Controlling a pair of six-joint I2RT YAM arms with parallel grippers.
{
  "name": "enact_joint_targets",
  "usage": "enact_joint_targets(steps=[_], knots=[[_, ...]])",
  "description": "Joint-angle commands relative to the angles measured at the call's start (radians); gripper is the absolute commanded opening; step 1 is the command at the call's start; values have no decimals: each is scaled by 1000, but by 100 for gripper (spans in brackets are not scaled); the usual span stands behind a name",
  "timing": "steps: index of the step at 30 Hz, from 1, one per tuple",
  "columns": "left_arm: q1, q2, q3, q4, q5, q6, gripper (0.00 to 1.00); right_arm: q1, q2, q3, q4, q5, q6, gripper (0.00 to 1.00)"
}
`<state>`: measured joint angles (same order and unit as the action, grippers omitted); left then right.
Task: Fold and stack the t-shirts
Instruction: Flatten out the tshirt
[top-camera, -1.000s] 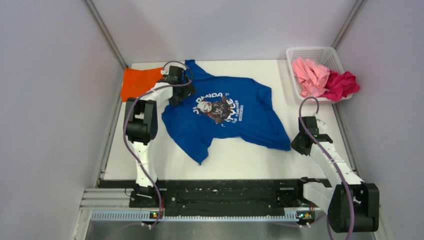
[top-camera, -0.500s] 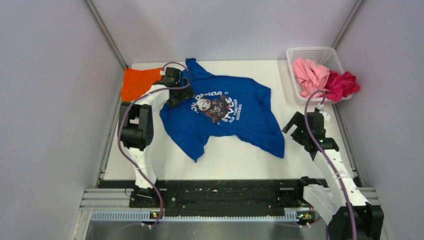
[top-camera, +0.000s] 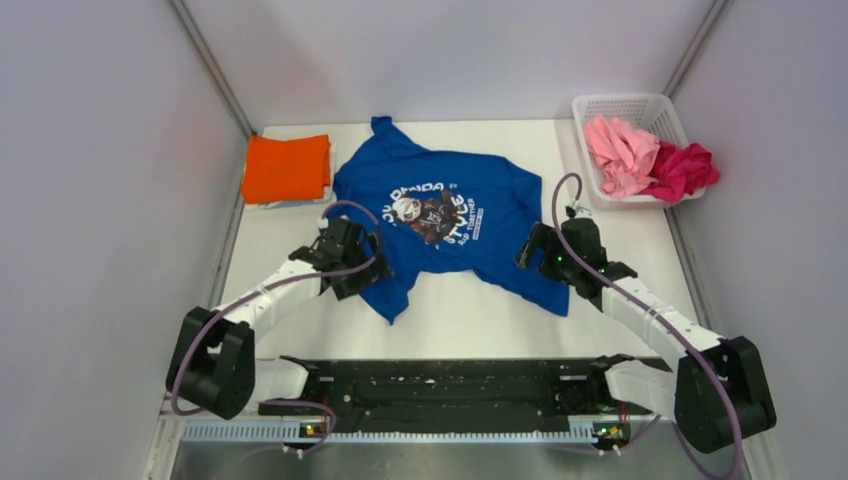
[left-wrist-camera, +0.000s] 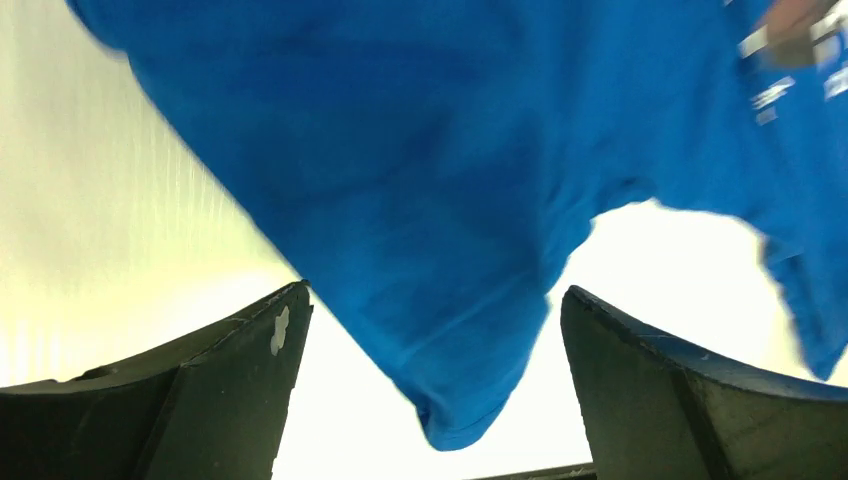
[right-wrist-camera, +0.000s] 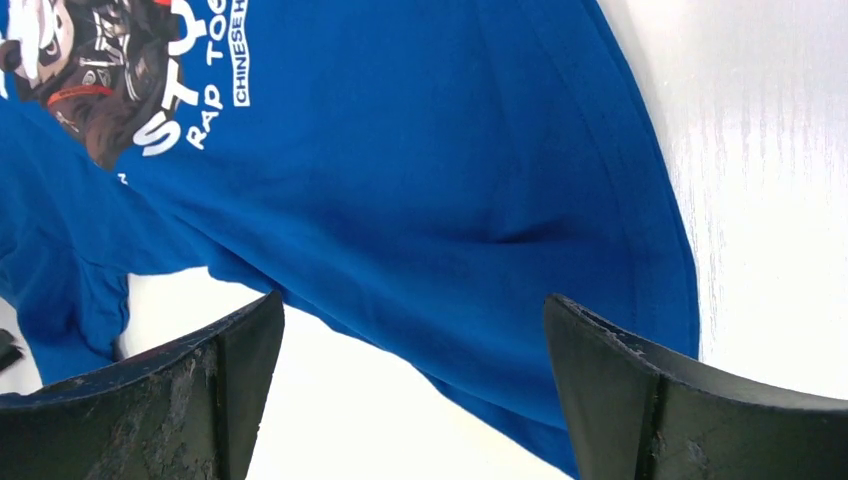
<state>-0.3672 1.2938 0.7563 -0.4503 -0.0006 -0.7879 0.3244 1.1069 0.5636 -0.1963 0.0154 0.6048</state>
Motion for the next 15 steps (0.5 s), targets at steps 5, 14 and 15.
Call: enact_joint_targets(steps=[5, 14, 15], knots=[[-18, 38, -76, 238, 87, -76, 99, 7, 9, -46, 108, -11, 11, 99], [-19, 151, -26, 136, -43, -62, 99, 6, 115, -65, 144, -46, 35, 99], [-17, 151, -22, 99, -81, -62, 99, 6, 127, -65, 142, -45, 37, 99]])
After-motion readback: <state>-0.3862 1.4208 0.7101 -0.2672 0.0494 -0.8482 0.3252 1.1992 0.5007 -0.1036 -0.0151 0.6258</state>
